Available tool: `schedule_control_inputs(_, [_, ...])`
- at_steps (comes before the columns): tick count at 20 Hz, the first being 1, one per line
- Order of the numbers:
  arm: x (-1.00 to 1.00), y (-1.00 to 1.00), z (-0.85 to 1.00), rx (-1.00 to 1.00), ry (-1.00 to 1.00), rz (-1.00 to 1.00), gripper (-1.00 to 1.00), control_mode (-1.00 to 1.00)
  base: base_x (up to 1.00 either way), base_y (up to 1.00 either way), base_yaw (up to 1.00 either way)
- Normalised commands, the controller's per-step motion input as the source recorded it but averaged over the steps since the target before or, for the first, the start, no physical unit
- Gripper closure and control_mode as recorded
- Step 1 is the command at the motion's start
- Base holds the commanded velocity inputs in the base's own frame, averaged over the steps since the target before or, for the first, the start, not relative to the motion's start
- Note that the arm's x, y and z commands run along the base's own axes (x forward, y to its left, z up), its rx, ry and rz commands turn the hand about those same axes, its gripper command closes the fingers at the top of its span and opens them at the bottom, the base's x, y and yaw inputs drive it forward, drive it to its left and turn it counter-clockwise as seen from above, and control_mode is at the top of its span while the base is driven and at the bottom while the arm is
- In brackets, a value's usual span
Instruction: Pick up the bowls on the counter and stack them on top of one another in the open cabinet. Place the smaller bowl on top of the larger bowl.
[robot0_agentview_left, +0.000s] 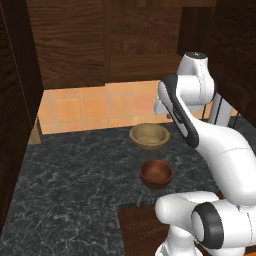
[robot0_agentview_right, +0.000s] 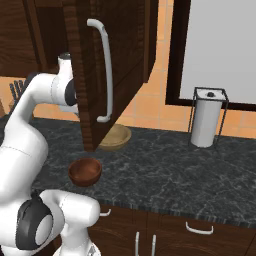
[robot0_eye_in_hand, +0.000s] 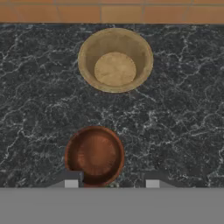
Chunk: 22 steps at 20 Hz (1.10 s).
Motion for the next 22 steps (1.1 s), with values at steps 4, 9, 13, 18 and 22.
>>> schedule_control_inputs(4, [0.05,0.26,-0.38,-0.07,0.11,-0.01,-1.0,-1.0,0.0,0.0,0.0])
schedule_control_inputs(9, [0.17,1.0,-1.0,-0.19,0.24,-0.02,-1.0,-1.0,0.0,0.0,0.0])
schedule_control_inputs(13, [0.02,0.89,-1.0,-0.16,0.23,0.0,-1.0,-1.0,0.0,0.0,0.0])
schedule_control_inputs(18, [0.29,0.31,-1.0,-0.08,0.25,0.0,-1.0,-1.0,0.0,0.0,0.0])
schedule_control_inputs(22, [0.21,0.0,-1.0,0.0,0.1,0.0,-1.0,-1.0,0.0,0.0,0.0])
